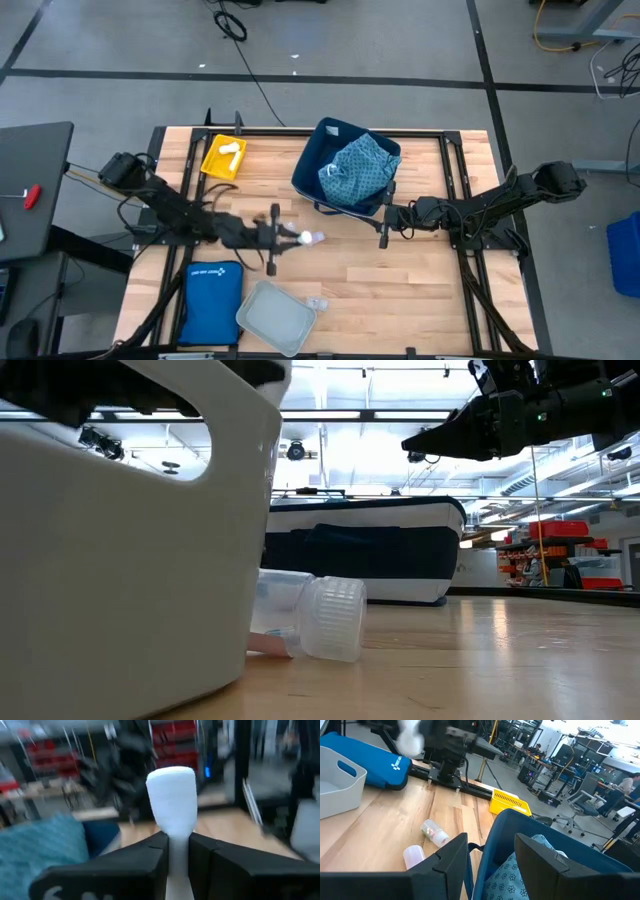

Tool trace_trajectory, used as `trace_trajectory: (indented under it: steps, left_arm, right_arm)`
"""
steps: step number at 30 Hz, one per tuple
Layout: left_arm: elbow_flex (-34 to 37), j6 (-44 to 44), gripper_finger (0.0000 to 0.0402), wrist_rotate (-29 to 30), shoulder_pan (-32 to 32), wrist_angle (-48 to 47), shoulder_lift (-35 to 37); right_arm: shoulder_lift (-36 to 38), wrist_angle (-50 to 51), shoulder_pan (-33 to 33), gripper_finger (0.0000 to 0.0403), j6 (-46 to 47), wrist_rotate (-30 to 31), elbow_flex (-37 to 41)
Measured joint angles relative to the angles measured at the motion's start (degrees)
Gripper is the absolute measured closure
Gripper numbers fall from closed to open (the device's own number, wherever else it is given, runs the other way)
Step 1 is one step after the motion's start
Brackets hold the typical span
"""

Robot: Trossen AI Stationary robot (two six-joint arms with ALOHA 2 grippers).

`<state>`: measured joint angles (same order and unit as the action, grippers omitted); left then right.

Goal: Pick & place medical supplies in basket/bin
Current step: Put the white rolled gauze into the yellow bin

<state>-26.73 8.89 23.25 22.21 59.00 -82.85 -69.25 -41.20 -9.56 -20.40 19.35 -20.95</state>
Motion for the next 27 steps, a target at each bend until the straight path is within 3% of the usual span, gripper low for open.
trace_trajectory:
  steps: [4, 12, 16, 23, 27]
  left_arm:
    - [4.7, 3.6, 0.0359, -0.5, -2.7, 11.7, 0.0]
    - [8.8, 4.8, 0.0359, 10.0, -7.6, 13.8, 0.0]
    - [9.7, 4.9, 0.0359, 18.0, -10.0, 15.8, 0.0]
    - [9.9, 5.7, 0.0359, 37.3, -13.7, 16.6, 0.0]
    - [9.9, 6.7, 0.0359, 44.3, -15.8, 14.7, 0.0]
  right_arm:
    - [0.0, 0.2, 0.0, 0.0231, 0.2, 0.0, 0.0]
    - [0.0, 1.2, 0.0, 0.0231, 1.6, 0.0, 0.0]
    - [0.0, 1.3, 0.0, 0.0231, 1.9, 0.0, 0.0]
    - [0.0, 1.3, 0.1, 0.0231, 2.1, 0.0, 0.0]
    - [0.0, 1.3, 0.1, 0.0231, 2.1, 0.0, 0.0]
